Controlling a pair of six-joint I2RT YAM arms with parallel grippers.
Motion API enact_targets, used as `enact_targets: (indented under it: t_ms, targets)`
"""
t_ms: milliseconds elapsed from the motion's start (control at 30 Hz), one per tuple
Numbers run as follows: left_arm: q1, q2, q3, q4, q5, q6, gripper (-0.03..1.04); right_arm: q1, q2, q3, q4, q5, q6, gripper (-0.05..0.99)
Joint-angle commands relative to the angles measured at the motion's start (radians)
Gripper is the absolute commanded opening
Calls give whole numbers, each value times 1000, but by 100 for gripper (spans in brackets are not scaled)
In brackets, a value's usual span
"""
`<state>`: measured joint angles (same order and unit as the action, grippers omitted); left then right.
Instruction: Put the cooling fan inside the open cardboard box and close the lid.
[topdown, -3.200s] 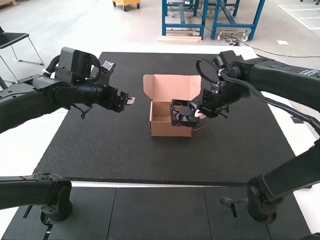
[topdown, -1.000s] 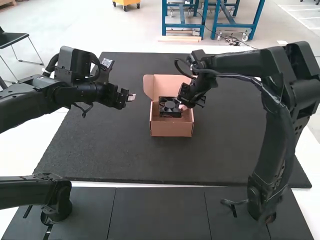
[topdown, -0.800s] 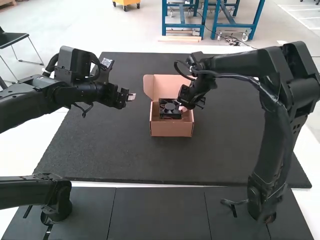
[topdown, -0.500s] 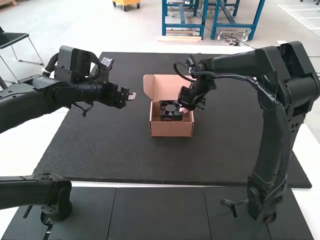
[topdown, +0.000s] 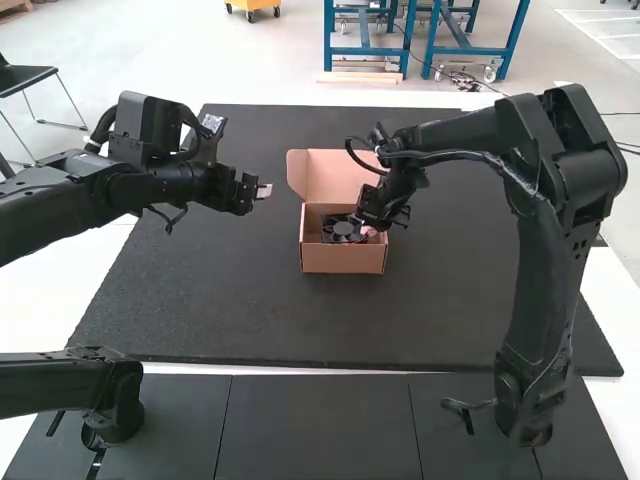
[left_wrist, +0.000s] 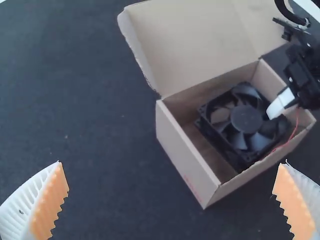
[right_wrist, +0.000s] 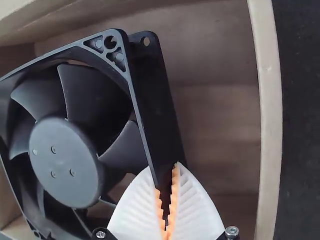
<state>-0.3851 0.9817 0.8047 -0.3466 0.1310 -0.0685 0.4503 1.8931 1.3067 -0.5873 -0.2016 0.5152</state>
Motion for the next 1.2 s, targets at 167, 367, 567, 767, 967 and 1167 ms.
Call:
enact_targets:
  t_ms: [167, 367, 567, 767, 967, 1167]
  targets:
    - [8, -8, 41, 23, 15, -10, 97, 2, -9, 39, 12, -4, -53, 45]
    - [8, 0, 44, 37, 13, -28, 97, 2, -9, 91, -31, -9, -109, 64]
    - [23, 38, 54, 35, -1, -50, 97, -4, -19, 216, -151, -61, -182, 79]
    - [68, 121, 117, 12, -27, -59, 97, -13, -48, 359, -384, -94, -415, 82]
    - [81, 219, 202, -9, -64, -62, 97, -30, -164, 321, -355, 53, -584, 82]
    - [81, 301, 274, -31, -100, -62, 97, -76, -281, 166, -227, 117, -632, 82]
